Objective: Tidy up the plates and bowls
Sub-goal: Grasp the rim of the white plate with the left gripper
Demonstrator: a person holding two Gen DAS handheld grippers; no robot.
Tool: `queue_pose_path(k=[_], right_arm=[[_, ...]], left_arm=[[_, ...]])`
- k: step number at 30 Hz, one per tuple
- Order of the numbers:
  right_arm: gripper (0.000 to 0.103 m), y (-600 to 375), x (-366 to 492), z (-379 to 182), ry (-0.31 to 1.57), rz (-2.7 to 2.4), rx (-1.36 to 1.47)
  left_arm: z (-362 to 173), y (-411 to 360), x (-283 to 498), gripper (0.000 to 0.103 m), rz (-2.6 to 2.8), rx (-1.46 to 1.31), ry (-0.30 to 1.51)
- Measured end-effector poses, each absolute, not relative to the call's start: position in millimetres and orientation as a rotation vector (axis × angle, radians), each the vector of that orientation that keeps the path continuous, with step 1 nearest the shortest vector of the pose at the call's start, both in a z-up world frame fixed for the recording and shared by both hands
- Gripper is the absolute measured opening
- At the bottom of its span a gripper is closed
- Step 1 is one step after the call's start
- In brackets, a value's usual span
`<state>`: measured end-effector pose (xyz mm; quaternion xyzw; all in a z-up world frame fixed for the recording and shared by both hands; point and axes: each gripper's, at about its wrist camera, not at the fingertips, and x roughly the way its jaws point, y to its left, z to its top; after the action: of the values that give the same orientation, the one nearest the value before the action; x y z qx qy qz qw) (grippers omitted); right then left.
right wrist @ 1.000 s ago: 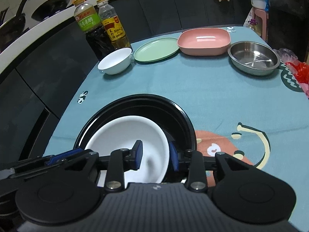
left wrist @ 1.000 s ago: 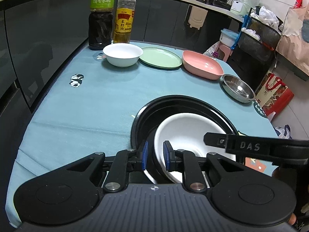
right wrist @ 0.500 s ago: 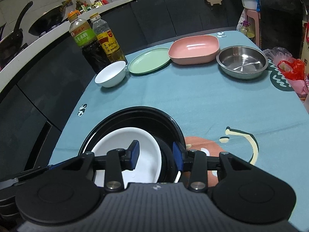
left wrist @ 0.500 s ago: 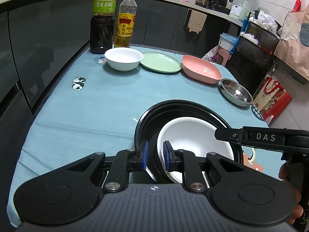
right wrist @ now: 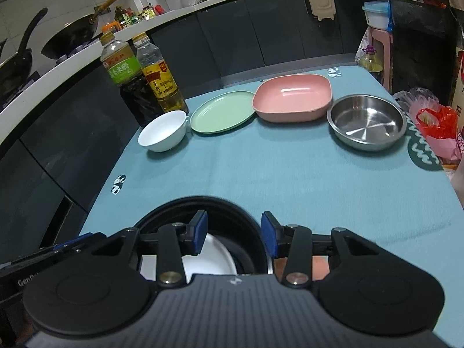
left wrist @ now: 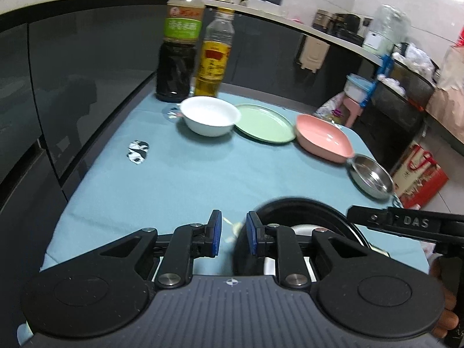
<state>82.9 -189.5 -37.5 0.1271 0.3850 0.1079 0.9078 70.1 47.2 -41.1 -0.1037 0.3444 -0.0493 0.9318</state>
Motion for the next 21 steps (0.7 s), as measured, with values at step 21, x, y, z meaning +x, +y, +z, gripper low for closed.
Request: queue_pose_path(k=[21], right_arm=[[0.029, -126.5, 202.4, -15.2, 0.857, 0.317, 0.128]], left_arm=[[-38.0, 97.0, 198.8, 0.022, -0.002, -0.258, 0.651]])
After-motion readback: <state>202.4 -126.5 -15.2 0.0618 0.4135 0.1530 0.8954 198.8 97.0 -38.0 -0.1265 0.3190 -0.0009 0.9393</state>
